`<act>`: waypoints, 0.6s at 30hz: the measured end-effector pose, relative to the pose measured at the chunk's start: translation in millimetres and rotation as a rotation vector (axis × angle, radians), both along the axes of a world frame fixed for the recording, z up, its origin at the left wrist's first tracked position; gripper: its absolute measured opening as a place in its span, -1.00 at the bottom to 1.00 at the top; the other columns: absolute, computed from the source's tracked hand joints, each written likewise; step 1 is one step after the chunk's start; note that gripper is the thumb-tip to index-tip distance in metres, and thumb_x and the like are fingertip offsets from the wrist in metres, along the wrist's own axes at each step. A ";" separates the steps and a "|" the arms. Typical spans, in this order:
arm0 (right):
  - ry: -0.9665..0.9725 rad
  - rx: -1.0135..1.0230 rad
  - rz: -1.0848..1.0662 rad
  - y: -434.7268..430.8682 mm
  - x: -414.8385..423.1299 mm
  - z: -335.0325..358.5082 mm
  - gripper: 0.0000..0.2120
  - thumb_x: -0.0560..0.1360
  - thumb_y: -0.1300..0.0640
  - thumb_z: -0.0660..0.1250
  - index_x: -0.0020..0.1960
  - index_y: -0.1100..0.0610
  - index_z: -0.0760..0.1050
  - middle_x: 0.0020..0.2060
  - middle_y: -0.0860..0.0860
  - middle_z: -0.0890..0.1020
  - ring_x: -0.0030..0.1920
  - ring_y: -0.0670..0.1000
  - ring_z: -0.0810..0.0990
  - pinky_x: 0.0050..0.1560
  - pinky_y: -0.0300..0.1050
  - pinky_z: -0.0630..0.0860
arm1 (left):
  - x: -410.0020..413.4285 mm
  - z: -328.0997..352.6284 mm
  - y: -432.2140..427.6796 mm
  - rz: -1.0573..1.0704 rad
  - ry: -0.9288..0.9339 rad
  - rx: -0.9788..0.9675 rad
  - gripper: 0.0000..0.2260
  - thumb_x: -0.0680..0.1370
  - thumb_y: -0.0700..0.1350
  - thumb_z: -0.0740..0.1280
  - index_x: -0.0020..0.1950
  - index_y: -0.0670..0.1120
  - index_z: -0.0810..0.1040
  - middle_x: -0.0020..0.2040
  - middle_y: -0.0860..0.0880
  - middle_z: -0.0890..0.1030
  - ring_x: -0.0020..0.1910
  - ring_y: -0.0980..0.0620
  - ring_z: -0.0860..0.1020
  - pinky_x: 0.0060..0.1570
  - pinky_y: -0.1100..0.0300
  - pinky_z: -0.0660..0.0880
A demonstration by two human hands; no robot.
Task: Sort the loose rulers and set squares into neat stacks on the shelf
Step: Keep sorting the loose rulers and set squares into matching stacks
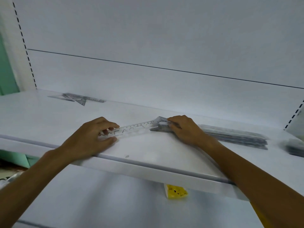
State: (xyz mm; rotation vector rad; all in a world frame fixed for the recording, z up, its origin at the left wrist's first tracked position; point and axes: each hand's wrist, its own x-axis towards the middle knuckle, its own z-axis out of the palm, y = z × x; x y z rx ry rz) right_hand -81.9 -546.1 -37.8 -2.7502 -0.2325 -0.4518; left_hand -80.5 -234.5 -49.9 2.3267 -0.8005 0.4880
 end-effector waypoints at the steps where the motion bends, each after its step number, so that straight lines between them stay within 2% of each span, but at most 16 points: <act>1: 0.005 0.005 0.004 0.0 -0.1 -0.6 -0.75 0.56 0.13 0.16 0.07 0.25 0.53 0.01 0.14 0.61 0.05 0.15 0.52 0.07 -0.07 0.39 | -0.5 0.1 -1.0 0.001 -0.003 0.002 -0.74 0.39 -0.13 0.47 0.07 0.04 0.59 -0.11 0.17 0.52 -0.08 0.30 0.47 -0.12 0.56 0.32; 2: 0.000 0.011 0.008 -1.0 -0.3 -1.1 -0.74 0.56 0.13 0.16 0.08 0.26 0.52 0.01 0.14 0.61 0.06 0.16 0.52 0.05 -0.11 0.39 | -0.8 0.8 -1.7 0.003 -0.008 0.005 -0.74 0.39 -0.13 0.47 0.07 0.03 0.59 -0.11 0.17 0.52 -0.08 0.30 0.47 -0.12 0.56 0.32; 4: -0.019 0.019 0.002 -3.8 -2.2 -1.1 -0.70 0.57 0.08 0.17 0.22 0.19 0.49 0.18 0.05 0.56 0.21 0.08 0.45 0.12 -0.29 0.28 | -0.7 3.2 -3.6 0.007 -0.023 0.013 -0.73 0.40 -0.13 0.46 0.07 0.02 0.59 -0.11 0.18 0.52 -0.08 0.29 0.47 -0.11 0.54 0.33; 7: -0.052 0.012 -0.014 -11.1 -8.8 2.6 -0.64 0.57 0.05 0.18 0.35 0.07 0.38 0.33 -0.02 0.43 0.34 -0.03 0.30 0.18 -0.38 0.12 | -0.1 9.6 -10.5 0.011 -0.045 0.015 -0.73 0.40 -0.13 0.46 0.09 0.02 0.59 -0.10 0.17 0.51 -0.07 0.28 0.47 -0.11 0.51 0.35; 12: -0.167 -0.021 -0.067 -33.2 -41.3 8.3 -0.60 0.56 0.09 0.20 0.38 0.08 0.33 0.34 0.00 0.42 0.35 -0.01 0.30 0.23 -0.31 0.16 | 0.7 24.1 -43.3 -0.050 -0.086 -0.041 -0.70 0.38 -0.13 0.47 0.10 -0.05 0.60 -0.09 0.08 0.56 -0.10 0.33 0.48 -0.13 0.56 0.34; 15: -0.167 -0.039 -0.121 -55.5 -68.3 6.5 -0.59 0.56 0.09 0.21 0.39 0.07 0.31 0.35 -0.01 0.40 0.35 -0.02 0.31 0.21 -0.34 0.13 | -0.1 32.5 -78.9 -0.121 -0.087 -0.061 -0.68 0.37 -0.13 0.48 0.10 -0.07 0.61 -0.09 0.06 0.57 -0.12 0.37 0.49 -0.13 0.55 0.35; 18: -0.164 -0.027 -0.163 -77.6 -98.0 5.4 -0.59 0.54 0.12 0.23 0.38 0.09 0.32 0.33 0.01 0.43 0.34 0.00 0.34 0.27 -0.28 0.19 | -1.7 39.2 -121.9 -0.206 -0.072 -0.061 -0.67 0.37 -0.12 0.48 0.12 -0.08 0.60 -0.07 0.05 0.57 -0.15 0.27 0.53 -0.12 0.51 0.36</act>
